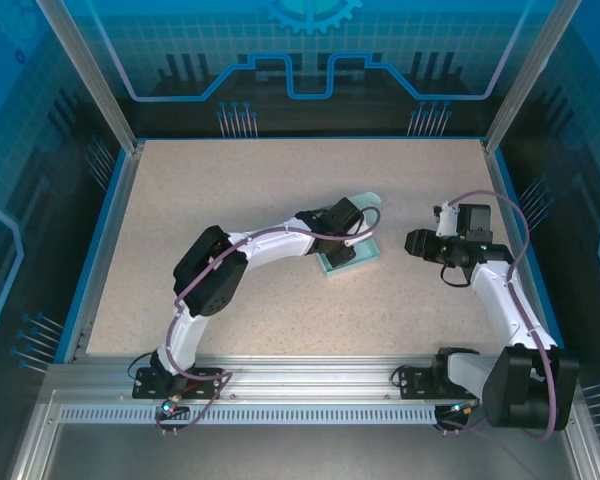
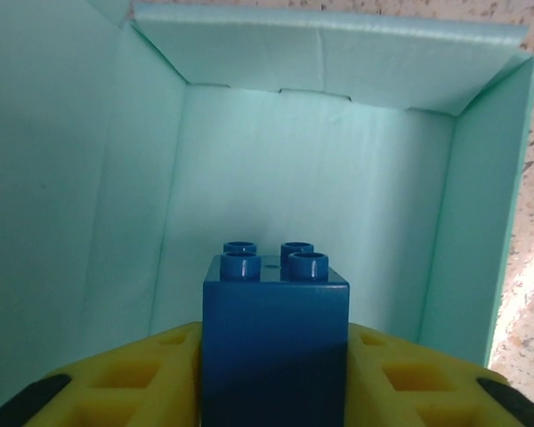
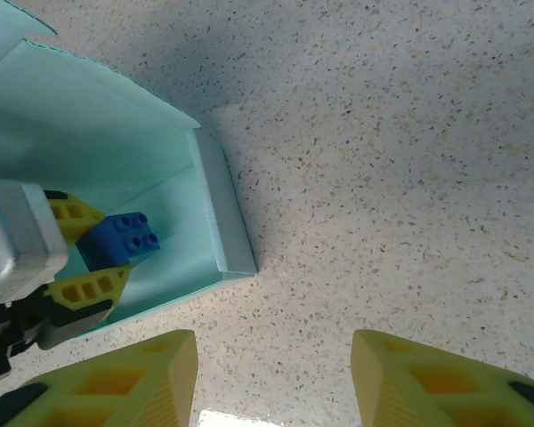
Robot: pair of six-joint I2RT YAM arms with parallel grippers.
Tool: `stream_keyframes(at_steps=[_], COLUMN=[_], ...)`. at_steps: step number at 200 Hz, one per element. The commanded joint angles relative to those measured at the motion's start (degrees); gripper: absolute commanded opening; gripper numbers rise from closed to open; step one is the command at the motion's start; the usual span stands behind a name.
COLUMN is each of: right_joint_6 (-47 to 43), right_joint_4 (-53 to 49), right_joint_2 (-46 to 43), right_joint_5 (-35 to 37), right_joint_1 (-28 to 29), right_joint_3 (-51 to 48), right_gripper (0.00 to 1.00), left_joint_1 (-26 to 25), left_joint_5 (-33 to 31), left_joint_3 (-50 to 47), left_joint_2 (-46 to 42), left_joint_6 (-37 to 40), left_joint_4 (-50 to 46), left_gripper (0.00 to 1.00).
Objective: Fold the paper box
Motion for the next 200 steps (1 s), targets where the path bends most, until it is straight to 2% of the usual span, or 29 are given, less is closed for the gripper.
stream_keyframes(at_steps=[1, 64, 94, 126, 144, 162, 179, 200], right_joint_6=[0.3, -0.7, -4.9, -11.5, -17.5, -22.5, -26.8, -32.8], right_joint_4=[0.1, 2.1, 7.8, 17.8, 24.6, 29.2, 28.1, 25.4], right_joint_2=[0.1, 0.7, 3.0, 7.6, 9.8, 12.6, 16.0, 19.7], right_joint_5=[-0.6, 0.1, 0.3, -1.7, -3.7, -5.2, -7.1, -8.9], right_joint_1=[0.7, 3.2, 5.7, 7.0, 7.2, 7.3, 7.6, 8.5], right_joint_3=[-0.3, 0.3, 1.4, 2.1, 0.9, 0.9, 3.4, 6.0], right_gripper=[0.5, 0.5, 0.52, 0.57, 0.58, 0.58, 0.58, 0.58], left_joint_1=[0.2, 0.4, 0.4, 0.4, 0.8, 2.6, 5.6, 10.5], left_joint_5=[0.7, 2.1, 9.6, 16.0, 14.4, 10.0, 7.1, 7.3], left_joint_3=[2.4, 1.8, -2.8, -12.5, -17.8, -22.1, -25.5, -28.0], left_joint_2=[0.7, -3.4, -11.9, -24.3, -31.4, -37.0, -40.7, -41.9], left_joint_6=[0.8, -1.3, -6.1, -12.6, -16.1, -21.4, -27.2, -31.5], left_joint_4=[-1.1, -2.5, -0.7, 2.9, 3.8, 4.5, 4.6, 5.2], left_gripper=[0.42, 0.55, 0.58, 0.62, 0.64, 0.65, 0.68, 0.72])
